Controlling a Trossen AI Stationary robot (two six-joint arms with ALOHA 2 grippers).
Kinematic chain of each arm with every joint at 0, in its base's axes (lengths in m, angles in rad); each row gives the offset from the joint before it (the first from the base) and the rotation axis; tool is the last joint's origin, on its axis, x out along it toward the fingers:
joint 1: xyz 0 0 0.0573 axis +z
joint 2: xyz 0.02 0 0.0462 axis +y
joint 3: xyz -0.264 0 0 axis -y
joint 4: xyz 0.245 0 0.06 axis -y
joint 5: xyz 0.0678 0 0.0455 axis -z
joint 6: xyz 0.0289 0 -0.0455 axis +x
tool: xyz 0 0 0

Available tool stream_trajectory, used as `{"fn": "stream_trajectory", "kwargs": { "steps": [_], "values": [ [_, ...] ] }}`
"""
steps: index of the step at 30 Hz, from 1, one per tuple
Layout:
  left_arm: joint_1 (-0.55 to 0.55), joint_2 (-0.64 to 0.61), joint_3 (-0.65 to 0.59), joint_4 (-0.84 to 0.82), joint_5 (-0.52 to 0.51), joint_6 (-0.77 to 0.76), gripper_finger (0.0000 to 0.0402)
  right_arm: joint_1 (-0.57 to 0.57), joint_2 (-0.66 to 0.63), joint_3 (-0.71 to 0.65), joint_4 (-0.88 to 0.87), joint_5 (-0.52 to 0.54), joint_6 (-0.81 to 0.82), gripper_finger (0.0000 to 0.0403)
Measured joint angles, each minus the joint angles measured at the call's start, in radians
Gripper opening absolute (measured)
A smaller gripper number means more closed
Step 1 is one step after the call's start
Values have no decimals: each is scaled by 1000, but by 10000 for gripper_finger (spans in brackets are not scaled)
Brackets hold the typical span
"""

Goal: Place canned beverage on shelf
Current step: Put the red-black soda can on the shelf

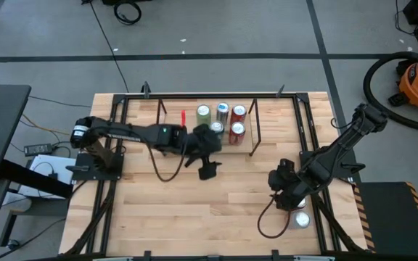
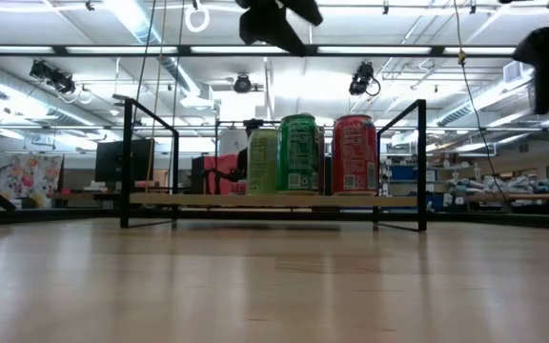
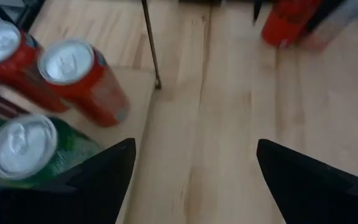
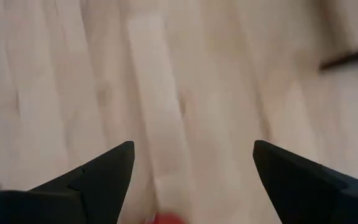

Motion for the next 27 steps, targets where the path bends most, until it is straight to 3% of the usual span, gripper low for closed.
{"fn": "stream_trajectory", "kwargs": {
  "steps": [5,15,18,27],
  "values": [
    [-57,1,-57,22,-103,4,347,1,24,29,-93,-136,173,339],
    [-148,1,-151,208,-114,80,347,55,5,30,-162,-335,498,361],
    [-169,1,-176,290,-114,133,347,61,5,30,-180,-348,549,362],
    [-176,1,-176,327,-114,137,347,101,5,30,-200,-343,720,361]
  ]
}}
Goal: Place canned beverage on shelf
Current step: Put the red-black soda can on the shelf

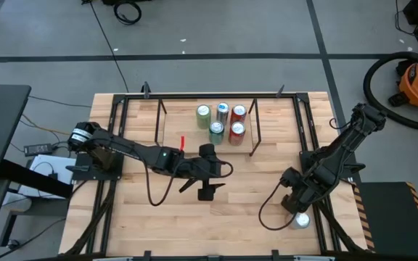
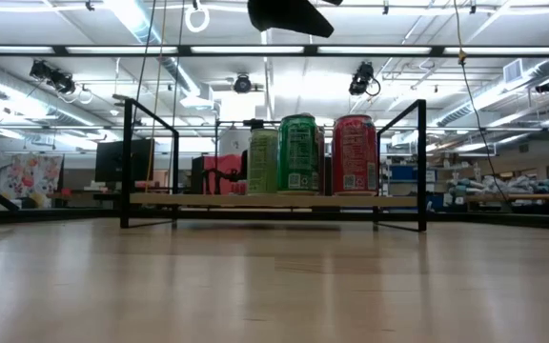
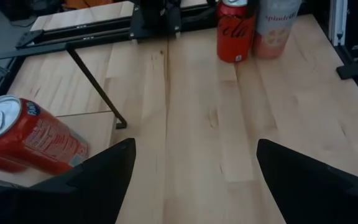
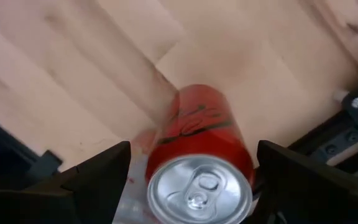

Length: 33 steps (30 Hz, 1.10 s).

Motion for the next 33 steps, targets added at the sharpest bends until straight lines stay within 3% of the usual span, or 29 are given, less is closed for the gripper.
{"fn": "stream_trajectory", "kwargs": {
  "steps": [13,21,33],
  "values": [
    [15,0,0,-32,1,-30,347,20,150,0,19,-105,-10,361],
    [10,0,0,-40,1,-33,347,52,170,0,37,-93,-8,359],
    [10,0,0,-43,1,-35,347,39,170,0,37,-48,-30,321]
  ]
}}
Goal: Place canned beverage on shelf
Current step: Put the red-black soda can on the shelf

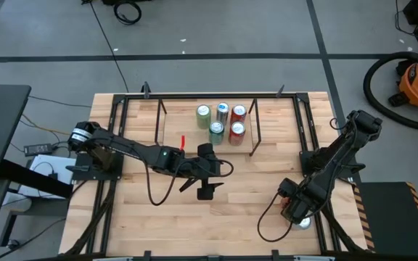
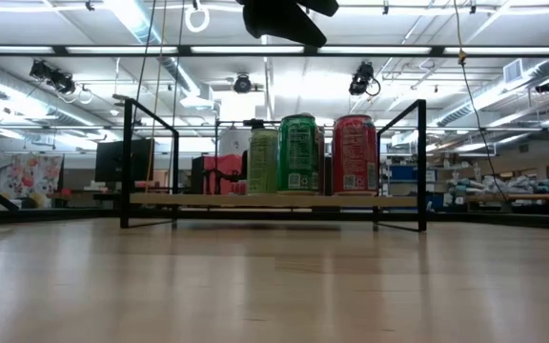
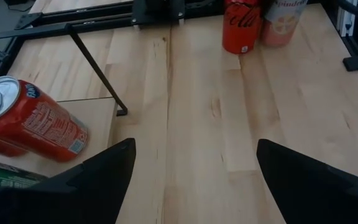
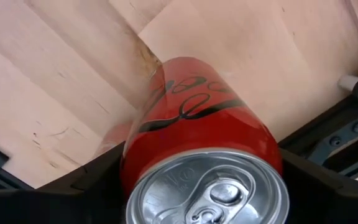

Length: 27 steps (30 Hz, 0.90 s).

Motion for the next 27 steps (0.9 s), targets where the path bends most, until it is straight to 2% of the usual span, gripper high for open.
{"fn": "stream_trajectory", "kwargs": {
  "steps": [10,19,27],
  "values": [
    [-32,0,0,-82,-1,-18,347,-118,-1,1,31,83,-140,329],
    [-32,0,0,-120,-39,-26,347,-266,1,-1,126,88,-326,348],
    [-33,0,0,-272,-79,-91,347,-390,1,-1,201,119,-501,346]
  ]
}}
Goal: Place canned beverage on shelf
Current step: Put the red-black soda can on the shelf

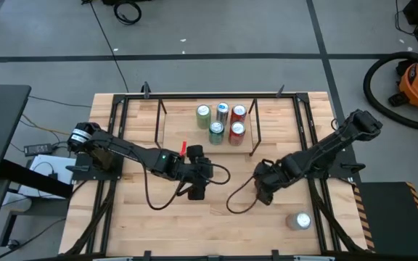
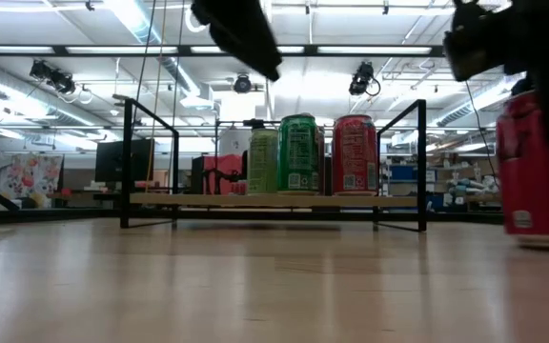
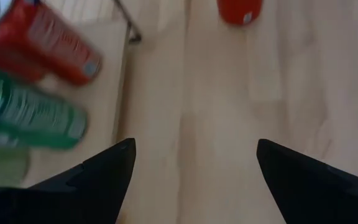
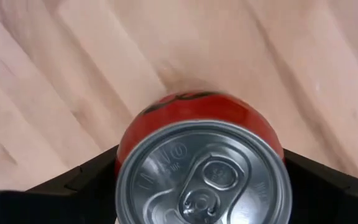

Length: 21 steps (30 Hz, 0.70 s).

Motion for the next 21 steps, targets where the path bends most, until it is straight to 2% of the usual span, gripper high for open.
{"fn": "stream_trajectory", "kwargs": {
  "steps": [11,21],
  "values": [
    [-53,0,0,-191,-81,-56,347,-108,39,3,85,19,-173,346],
    [-113,0,0,-255,-125,-126,347,-166,83,63,141,112,-313,346]
  ]
}}
